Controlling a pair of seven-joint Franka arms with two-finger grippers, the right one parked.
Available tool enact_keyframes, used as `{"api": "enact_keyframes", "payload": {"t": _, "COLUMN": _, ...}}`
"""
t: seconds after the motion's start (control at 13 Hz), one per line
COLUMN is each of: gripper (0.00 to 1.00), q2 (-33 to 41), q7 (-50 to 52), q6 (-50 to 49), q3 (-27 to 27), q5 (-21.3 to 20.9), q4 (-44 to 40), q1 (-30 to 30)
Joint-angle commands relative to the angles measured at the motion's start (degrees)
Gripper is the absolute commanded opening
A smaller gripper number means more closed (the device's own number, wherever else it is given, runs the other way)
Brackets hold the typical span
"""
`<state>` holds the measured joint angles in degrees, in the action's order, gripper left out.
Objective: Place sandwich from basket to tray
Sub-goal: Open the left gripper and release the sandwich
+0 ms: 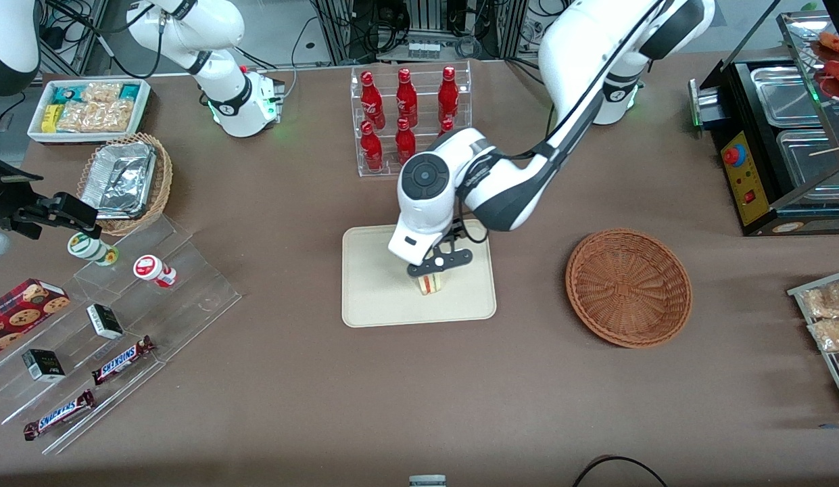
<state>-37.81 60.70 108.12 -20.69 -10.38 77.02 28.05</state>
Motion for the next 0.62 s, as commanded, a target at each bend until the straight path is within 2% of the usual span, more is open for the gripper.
{"api": "enact_keyframes", "payload": {"t": 0.0, "gripper": 1.0, "q2": 3.8, "q7": -8.9, "q6": -6.8, "q3": -0.1, "q5": 0.1, "q4": 1.2, "q1": -4.6}}
{"api": "enact_keyframes", "payload": {"t": 0.15, "gripper": 1.0, "q2": 5.7, "q7": -16.2, "q6": -13.9, "q3": -0.2, "q5": 0.6, "q4": 1.7, "q1": -8.3}}
{"api": "enact_keyframes", "payload": {"t": 0.31, "gripper": 1.0, "q2": 9.8, "q7": -23.2, "q6": -14.3, "q3": -0.4, "q5": 1.1, "q4": 5.2, "q1": -12.7}}
{"api": "enact_keyframes", "payload": {"t": 0.54, "gripper": 1.0, "q2": 17.3, "q7": -36.6, "q6": -14.2, "q3": -0.4, "q5": 4.7, "q4": 12.3, "q1": -20.0}}
